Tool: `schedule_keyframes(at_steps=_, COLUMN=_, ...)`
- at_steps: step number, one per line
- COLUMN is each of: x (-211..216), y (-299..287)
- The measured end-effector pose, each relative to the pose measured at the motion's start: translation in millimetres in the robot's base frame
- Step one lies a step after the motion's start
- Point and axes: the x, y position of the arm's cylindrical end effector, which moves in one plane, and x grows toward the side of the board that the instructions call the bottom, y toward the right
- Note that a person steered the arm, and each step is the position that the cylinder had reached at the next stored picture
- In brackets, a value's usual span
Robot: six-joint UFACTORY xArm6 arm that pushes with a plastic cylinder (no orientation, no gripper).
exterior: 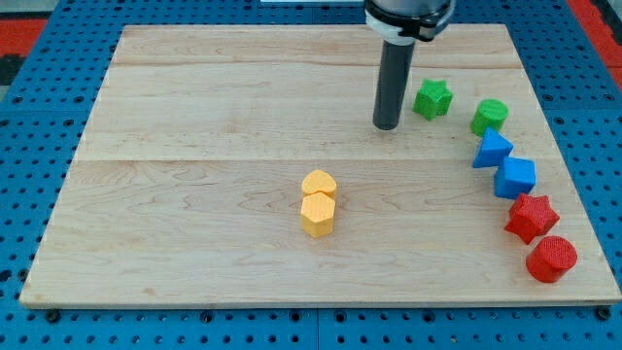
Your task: Move the green star closer to green circle
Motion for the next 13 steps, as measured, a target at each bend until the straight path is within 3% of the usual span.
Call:
schedule_keyframes(at_steps=2, x=-43.3, y=66.8)
schedule_keyframes(at_steps=4, x=-27.3, y=31.3)
schedule_keyframes(at_steps=7, x=-93.4, y=66.7)
schedule_keyframes(at_steps=9, x=-93.5, y=90.4)
schedule_keyframes(at_steps=11, x=-90.6, y=67.5)
schedule_keyframes(at_steps=12, x=-102.6, y=41.6)
schedule_keyframes(at_steps=13, x=-149.9, y=78.8)
